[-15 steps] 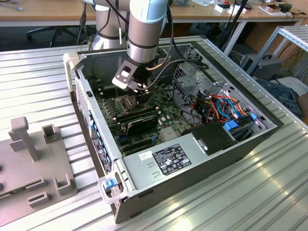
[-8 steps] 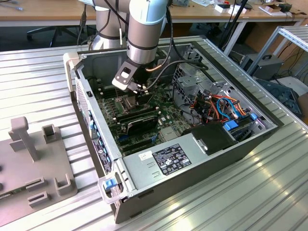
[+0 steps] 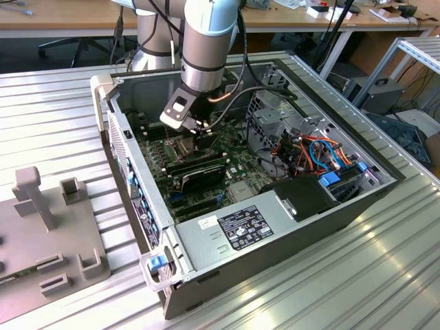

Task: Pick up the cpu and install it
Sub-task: 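Place the cpu into insertion slot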

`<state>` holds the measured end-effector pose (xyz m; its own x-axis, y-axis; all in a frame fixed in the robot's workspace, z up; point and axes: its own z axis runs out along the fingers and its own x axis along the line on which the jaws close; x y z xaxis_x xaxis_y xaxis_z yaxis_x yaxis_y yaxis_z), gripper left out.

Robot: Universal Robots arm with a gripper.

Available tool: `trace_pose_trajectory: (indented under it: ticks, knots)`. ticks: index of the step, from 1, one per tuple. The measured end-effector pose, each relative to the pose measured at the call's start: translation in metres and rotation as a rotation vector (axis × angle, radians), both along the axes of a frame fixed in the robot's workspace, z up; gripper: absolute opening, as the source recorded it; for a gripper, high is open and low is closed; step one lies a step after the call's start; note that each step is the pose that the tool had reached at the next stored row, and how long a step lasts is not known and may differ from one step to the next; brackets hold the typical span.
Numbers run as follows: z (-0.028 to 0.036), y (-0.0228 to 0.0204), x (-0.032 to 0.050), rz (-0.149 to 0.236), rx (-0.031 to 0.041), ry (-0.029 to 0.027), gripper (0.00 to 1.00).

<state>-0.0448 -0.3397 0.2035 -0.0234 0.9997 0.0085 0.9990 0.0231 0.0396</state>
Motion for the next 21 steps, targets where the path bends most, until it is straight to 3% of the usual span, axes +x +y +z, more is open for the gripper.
trace_pose_trajectory:
  ticks: [4,8,21]
  knots:
    - [-0.0007,0.0003,0.0,0.0,0.0001,-0.0001,0.55]
    - [-0.0009,0.0033,-0.0001,0.0,-0.0001,0.0,0.55]
    - [-0.0016,0.0034,-0.0016,0.0,-0.0003,0.0001,0.55]
